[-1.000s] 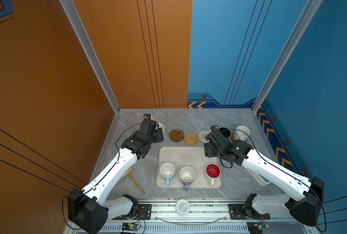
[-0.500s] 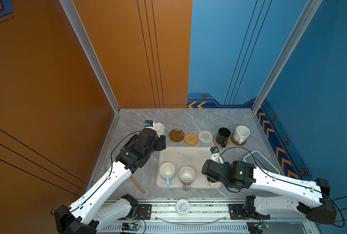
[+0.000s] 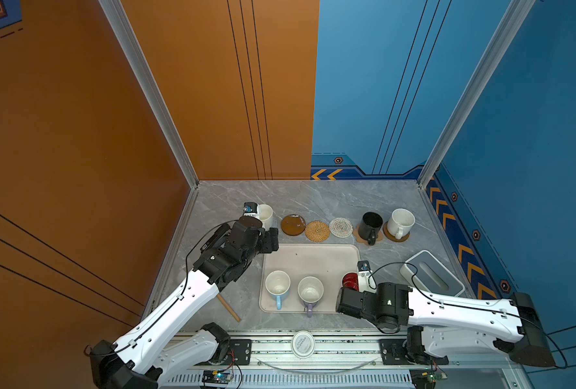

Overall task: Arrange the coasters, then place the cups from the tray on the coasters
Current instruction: 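Move the right gripper over the red-lined white mug on the tray, then lower the right gripper into the red-lined mug and grip its rim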

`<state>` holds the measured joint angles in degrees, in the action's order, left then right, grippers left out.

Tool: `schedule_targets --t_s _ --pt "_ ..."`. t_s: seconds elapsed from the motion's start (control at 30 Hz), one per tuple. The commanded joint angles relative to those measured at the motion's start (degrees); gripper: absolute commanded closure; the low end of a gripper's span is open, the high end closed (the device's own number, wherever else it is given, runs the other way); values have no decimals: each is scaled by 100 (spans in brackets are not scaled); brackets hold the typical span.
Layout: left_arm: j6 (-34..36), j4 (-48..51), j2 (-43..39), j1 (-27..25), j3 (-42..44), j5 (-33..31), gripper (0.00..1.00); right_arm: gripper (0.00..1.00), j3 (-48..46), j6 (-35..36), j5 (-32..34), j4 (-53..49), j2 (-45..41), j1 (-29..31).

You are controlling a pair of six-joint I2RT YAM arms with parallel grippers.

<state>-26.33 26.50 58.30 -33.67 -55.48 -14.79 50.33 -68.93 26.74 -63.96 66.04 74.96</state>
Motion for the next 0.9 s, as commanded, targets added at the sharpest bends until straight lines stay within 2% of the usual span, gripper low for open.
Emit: schedule_targets --t_s 0.0,0.3,0.4,0.6,0.87 --pt "61 -110 23 -61 103 139 17 28 -216 -162 -121 333 -101 -51" --pt "75 -239 -38 -69 204 264 16 29 -549 74 -609 1060 134 -294" --pt "74 -295 -38 -66 207 295 16 33 -576 142 -725 1154 239 -376" --pt "103 -364 -13 -69 232 331 16 51 -721 114 -883 1345 348 -480" --pt "121 -431 72 -69 239 346 16 51 -831 105 -952 1632 433 -620"
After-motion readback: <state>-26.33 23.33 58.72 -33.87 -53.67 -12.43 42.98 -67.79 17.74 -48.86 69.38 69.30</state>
